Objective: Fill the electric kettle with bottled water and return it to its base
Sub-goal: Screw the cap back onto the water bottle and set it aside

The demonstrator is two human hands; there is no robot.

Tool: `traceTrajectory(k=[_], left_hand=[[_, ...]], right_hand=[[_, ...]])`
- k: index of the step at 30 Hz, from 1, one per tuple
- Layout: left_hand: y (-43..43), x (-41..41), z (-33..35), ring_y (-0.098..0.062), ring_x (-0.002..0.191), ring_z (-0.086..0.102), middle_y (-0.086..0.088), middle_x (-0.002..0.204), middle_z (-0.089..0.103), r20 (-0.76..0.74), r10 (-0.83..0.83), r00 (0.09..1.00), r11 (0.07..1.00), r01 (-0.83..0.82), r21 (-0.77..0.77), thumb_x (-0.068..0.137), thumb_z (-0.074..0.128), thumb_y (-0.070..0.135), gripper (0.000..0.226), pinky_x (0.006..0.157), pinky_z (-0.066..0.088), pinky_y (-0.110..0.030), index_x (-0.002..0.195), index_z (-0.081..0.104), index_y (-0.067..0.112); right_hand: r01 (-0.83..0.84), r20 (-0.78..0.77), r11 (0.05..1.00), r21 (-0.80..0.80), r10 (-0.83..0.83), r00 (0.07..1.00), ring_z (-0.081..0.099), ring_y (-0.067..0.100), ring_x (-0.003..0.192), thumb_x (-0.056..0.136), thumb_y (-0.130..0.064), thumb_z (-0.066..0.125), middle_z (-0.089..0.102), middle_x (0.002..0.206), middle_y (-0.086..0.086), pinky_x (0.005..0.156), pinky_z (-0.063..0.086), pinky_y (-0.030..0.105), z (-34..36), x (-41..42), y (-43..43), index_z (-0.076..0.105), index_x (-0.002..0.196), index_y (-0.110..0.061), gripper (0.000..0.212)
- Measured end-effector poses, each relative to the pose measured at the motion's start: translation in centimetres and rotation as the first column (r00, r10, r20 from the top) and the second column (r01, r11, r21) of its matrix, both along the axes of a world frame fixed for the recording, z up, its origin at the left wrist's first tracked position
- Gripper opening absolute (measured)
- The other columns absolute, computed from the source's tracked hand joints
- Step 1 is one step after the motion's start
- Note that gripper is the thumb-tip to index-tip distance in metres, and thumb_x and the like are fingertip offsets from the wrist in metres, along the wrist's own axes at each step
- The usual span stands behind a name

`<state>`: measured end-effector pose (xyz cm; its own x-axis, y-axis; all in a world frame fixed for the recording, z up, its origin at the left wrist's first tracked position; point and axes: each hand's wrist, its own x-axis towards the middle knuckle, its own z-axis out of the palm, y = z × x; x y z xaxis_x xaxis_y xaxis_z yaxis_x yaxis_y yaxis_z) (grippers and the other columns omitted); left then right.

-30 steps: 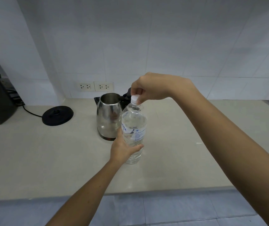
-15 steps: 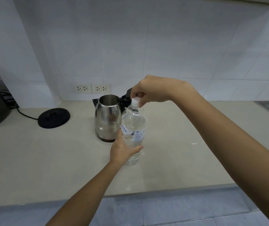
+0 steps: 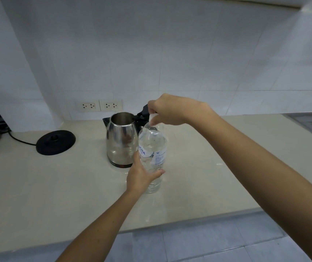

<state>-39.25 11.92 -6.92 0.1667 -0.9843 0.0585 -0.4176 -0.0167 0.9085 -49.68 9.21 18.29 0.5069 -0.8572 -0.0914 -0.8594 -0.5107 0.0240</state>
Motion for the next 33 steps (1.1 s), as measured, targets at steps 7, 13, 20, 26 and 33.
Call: traceTrajectory(k=[7,13,20,26,33], left_hand=[[0.0,-0.2,-0.4,-0.016,0.129,0.048,0.007,0.141,0.050,-0.028,-0.021,0.999,1.000,0.020,-0.019,0.052,0.087,0.051,0.113,0.102,0.045,-0.040,0.144,0.026,0.027],[-0.5,1.9,-0.7,-0.007,0.130,0.044,0.012,0.142,0.045,-0.145,-0.257,0.956,0.966,0.259,-0.007,0.058,0.091,0.032,0.109,0.107,0.037,-0.028,0.145,0.026,0.026],[-2.2,4.9,0.1,-0.005,0.118,0.056,0.016,0.129,0.055,-0.143,-0.547,0.825,0.791,0.565,0.236,0.069,0.079,0.002,0.095,0.096,0.047,-0.024,0.145,0.029,0.028],[-3.9,2.9,0.8,0.001,0.091,0.056,0.024,0.111,0.058,-0.011,-0.578,0.816,0.791,0.563,0.238,0.069,0.084,0.011,0.070,0.074,0.045,-0.011,0.120,0.046,0.041],[-6.1,-3.1,0.7,0.003,0.108,0.061,0.015,0.119,0.063,0.031,-0.506,0.862,0.854,0.495,0.161,0.054,0.088,0.026,0.088,0.096,0.050,-0.025,0.129,0.042,0.027]], right_hand=[[0.197,0.057,0.955,-0.220,-0.189,0.980,0.043,0.030,0.081,0.098,-0.044,0.036,0.034,0.075,0.004,0.066,0.032,0.034,-2.5,0.5,0.6,0.052,0.121,-0.005,0.048],[0.410,0.291,0.878,-0.246,-0.336,0.896,0.051,0.027,0.079,0.088,-0.064,0.044,0.044,0.081,0.004,0.061,0.036,0.033,-4.3,1.7,0.9,0.057,0.107,-0.007,0.061],[0.427,0.617,0.903,0.052,-0.365,0.697,0.058,0.028,0.085,0.085,-0.033,0.061,0.060,0.084,0.003,0.059,0.041,0.030,-5.1,0.5,1.4,0.056,0.085,-0.019,0.015],[0.330,0.487,0.944,0.010,-0.293,0.823,0.055,0.027,0.104,0.090,-0.028,0.058,0.062,0.112,0.011,0.075,0.042,0.033,-3.9,-3.2,-0.3,0.059,0.115,-0.008,0.032],[0.243,0.447,0.970,-0.030,-0.205,0.871,0.054,0.027,0.102,0.095,-0.027,0.054,0.058,0.116,0.010,0.079,0.042,0.033,-4.3,-9.3,-4.0,0.054,0.120,-0.012,0.030]])
